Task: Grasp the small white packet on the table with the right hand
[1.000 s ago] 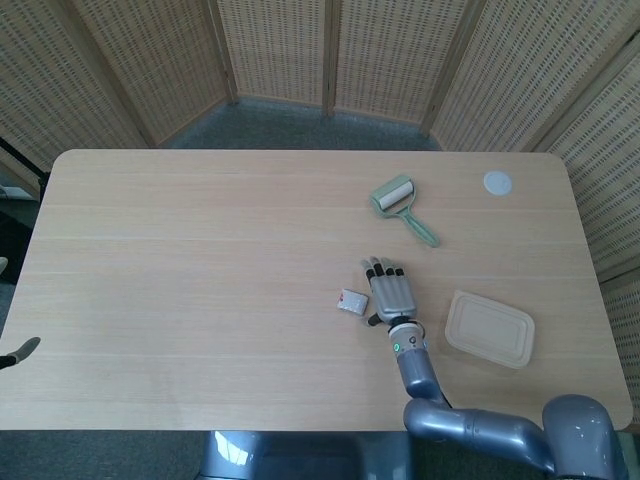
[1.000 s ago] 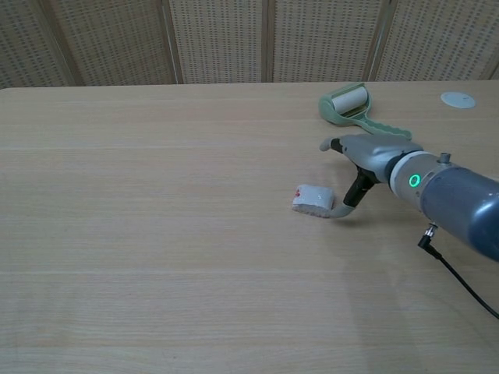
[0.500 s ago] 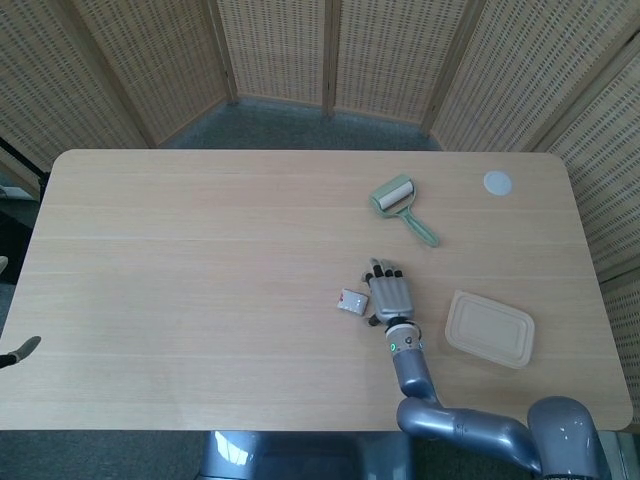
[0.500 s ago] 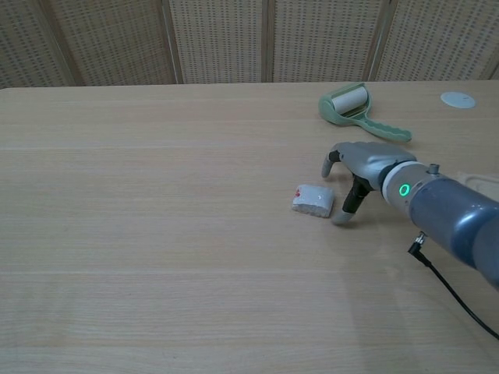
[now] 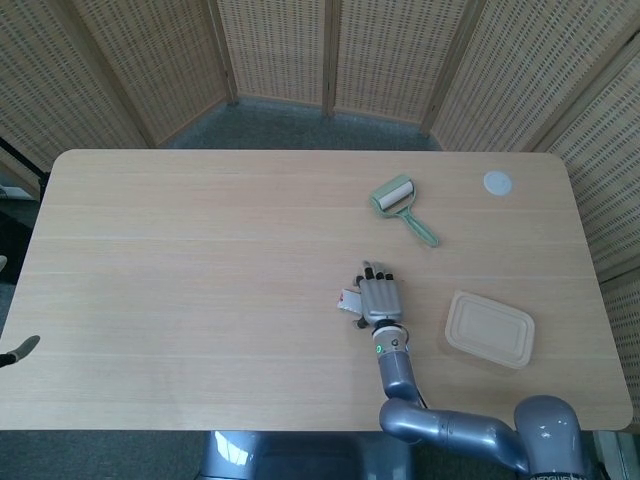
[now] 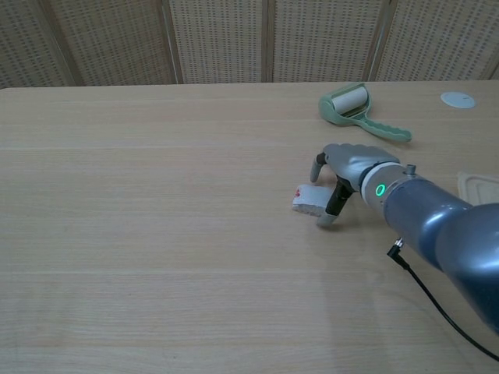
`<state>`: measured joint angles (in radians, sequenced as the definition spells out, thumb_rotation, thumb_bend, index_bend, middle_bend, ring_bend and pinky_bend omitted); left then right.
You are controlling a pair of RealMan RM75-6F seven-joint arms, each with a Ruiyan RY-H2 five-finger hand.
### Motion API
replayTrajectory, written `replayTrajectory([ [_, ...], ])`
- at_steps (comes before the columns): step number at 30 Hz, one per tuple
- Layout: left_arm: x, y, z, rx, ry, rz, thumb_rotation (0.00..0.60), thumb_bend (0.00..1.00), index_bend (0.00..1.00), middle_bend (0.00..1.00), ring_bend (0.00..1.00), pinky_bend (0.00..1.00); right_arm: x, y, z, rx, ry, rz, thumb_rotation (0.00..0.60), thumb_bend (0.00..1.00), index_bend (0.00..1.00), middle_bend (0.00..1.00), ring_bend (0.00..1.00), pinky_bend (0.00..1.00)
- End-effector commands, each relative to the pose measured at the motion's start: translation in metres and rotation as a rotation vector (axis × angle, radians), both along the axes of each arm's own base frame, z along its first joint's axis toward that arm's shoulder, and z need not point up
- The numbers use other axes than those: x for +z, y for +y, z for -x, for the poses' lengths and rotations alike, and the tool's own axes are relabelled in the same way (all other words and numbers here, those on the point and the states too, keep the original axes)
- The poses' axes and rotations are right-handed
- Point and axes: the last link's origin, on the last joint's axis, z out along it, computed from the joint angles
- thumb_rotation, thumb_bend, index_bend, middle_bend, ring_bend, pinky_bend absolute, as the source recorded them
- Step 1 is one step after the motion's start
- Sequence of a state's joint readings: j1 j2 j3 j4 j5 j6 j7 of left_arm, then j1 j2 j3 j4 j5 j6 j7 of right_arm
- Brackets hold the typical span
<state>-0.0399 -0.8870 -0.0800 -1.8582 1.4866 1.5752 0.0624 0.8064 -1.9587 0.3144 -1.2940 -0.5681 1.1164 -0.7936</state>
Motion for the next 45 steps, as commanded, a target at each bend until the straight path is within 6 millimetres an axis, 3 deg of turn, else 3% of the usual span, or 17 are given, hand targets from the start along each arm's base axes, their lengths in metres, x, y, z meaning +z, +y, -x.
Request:
replayTrajectory([
  [1,0.0,0.0,0.0,0.0,-0.002,0.001,0.6,0.0,0.0,0.0,0.0,0.0,-0.002,-0.001,-0.002,-0.009,-0.002,-0.003,0.6,0.0,0.29,0.0,0.0,0.0],
  [9,0.001,0.001,0.001,0.002,-0.003,-0.001,0.6,0.0,0.0,0.0,0.0,0.0,-0.006,-0.006,-0.003,-0.036,-0.001,-0.001,0.6,0.0,0.31,0.0,0.0,0.0],
  [18,0.0,0.001,0.001,0.002,-0.003,0.001,0.6,0.0,0.0,0.0,0.0,0.0,-0.001,-0.012,0.0,-0.029,-0.011,0.07,0.6,0.0,0.49,0.0,0.0,0.0],
  [28,0.0,0.001,0.0,0.0,-0.002,0.0,0.6,0.0,0.0,0.0,0.0,0.0,0.009,-0.01,-0.001,-0.004,-0.029,0.101,0.6,0.0,0.51,0.0,0.0,0.0],
  [37,0.0,0.001,-0.001,-0.002,-0.009,0.007,0.6,0.0,0.0,0.0,0.0,0.0,0.053,-0.011,-0.027,0.079,-0.104,0.201,0.6,0.0,0.5,0.0,0.0,0.0],
  [45,0.001,0.0,-0.004,-0.015,-0.014,0.007,0.6,0.0,0.0,0.0,0.0,0.0,0.115,-0.008,-0.068,0.182,-0.181,0.313,0.6,0.0,0.5,0.0,0.0,0.0],
])
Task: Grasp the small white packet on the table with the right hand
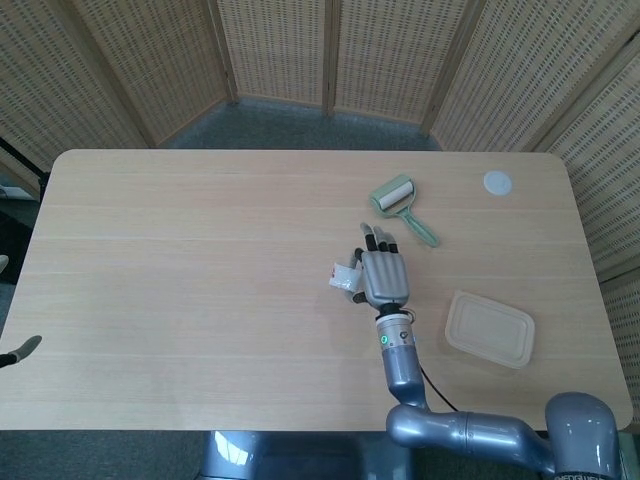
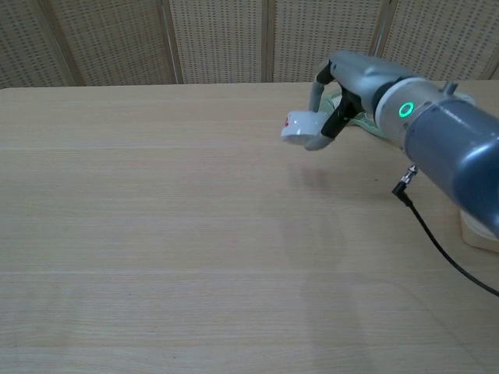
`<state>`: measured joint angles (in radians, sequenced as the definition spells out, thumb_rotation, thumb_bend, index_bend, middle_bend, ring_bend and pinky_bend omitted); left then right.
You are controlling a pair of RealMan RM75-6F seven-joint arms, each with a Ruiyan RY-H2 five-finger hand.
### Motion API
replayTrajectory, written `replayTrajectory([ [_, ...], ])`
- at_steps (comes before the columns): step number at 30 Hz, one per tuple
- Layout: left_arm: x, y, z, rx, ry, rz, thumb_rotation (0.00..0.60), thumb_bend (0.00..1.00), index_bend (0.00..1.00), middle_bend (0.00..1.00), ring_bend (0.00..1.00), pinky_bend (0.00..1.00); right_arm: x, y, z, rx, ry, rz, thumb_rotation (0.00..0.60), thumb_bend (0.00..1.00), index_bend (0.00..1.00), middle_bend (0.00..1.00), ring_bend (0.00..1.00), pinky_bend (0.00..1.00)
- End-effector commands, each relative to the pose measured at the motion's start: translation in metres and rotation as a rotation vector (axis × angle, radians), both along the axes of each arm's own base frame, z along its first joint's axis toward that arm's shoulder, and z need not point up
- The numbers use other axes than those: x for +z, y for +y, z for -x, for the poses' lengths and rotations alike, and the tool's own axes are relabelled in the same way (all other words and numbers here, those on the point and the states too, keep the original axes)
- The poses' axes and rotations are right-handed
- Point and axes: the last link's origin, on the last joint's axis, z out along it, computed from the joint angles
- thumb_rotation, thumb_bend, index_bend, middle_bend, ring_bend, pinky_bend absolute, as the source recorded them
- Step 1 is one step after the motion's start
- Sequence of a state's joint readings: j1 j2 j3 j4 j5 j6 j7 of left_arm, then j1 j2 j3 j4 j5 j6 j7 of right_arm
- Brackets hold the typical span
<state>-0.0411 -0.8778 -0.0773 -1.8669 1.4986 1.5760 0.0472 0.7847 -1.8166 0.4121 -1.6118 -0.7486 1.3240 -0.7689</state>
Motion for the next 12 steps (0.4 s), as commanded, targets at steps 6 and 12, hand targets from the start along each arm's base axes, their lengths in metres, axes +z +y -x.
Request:
replayTrajectory([
  [6,-0.001,-0.001,-0.002,-0.008,0.004,0.006,0.6,0.0,0.0,0.0,0.0,0.0,0.081,0.003,-0.048,0.111,-0.065,0.152,0.6,0.0,0.5,0.0,0.0,0.0],
  [12,-0.002,-0.002,-0.002,-0.01,0.008,0.01,0.6,0.0,0.0,0.0,0.0,0.0,0.114,0.008,-0.068,0.145,-0.098,0.188,0.6,0.0,0.5,0.0,0.0,0.0],
])
